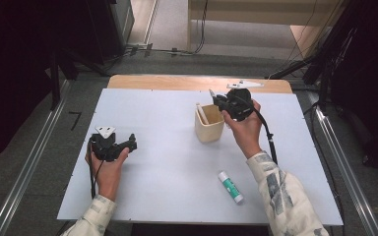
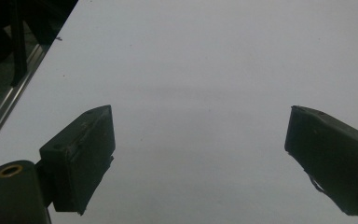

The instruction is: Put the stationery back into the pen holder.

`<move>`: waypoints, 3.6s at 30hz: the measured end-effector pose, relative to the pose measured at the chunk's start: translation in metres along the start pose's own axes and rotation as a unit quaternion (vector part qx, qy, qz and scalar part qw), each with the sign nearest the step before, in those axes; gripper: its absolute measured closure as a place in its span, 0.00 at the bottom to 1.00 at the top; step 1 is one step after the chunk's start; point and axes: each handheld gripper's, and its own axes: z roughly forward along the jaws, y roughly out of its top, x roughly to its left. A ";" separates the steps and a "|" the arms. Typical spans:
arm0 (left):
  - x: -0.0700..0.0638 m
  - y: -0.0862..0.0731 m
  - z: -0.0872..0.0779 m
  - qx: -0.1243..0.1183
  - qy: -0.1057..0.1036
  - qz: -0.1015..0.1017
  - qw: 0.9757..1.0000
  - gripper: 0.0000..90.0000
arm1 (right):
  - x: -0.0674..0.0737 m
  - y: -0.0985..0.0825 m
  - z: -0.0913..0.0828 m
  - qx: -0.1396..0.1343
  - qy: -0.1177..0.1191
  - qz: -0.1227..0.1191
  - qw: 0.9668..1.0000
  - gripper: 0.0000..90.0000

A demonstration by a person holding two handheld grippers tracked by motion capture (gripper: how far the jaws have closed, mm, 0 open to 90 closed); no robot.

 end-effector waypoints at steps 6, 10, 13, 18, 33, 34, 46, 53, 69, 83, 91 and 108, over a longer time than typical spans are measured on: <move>0.001 0.000 0.000 0.000 -0.001 0.000 1.000 0.10 | 0.003 0.006 0.009 0.005 0.003 0.001 1.000 0.87; 0.001 0.000 0.000 -0.001 -0.001 -0.002 1.000 0.10 | 0.003 0.011 0.015 0.010 0.004 0.004 1.000 0.87; 0.001 0.000 0.000 -0.001 -0.001 -0.002 1.000 0.10 | 0.004 0.013 0.019 0.011 0.003 0.004 1.000 0.87; 0.002 0.000 0.000 -0.001 -0.001 -0.003 1.000 0.10 | 0.003 0.018 0.028 0.019 0.001 0.002 1.000 0.87; 0.003 0.000 0.001 0.000 -0.003 -0.004 1.000 0.10 | 0.001 0.029 0.046 0.023 0.002 0.008 1.000 0.87; 0.003 0.000 0.001 0.001 -0.004 -0.004 1.000 0.10 | 0.001 0.028 0.047 0.021 0.002 0.009 1.000 0.87; 0.003 0.000 0.001 0.001 -0.003 -0.004 1.000 0.10 | -0.002 0.027 0.050 0.024 0.002 0.009 1.000 0.87; 0.003 0.000 0.001 0.001 -0.004 -0.004 1.000 0.10 | -0.002 0.026 0.049 0.023 0.000 0.008 1.000 0.86; 0.003 0.000 0.001 0.001 -0.003 -0.002 1.000 0.10 | 0.001 0.006 0.045 0.023 0.006 0.007 1.000 0.86; 0.002 0.000 0.001 0.004 -0.002 -0.001 1.000 0.10 | -0.001 -0.010 0.032 0.021 0.012 0.008 1.000 0.65; 0.001 0.000 0.001 0.004 -0.002 -0.001 1.000 0.10 | 0.001 -0.019 0.024 0.017 0.035 0.004 0.999 0.41; 0.000 -0.001 0.001 0.002 -0.002 0.000 1.000 0.10 | 0.004 -0.035 0.000 0.007 0.027 -0.002 1.000 0.20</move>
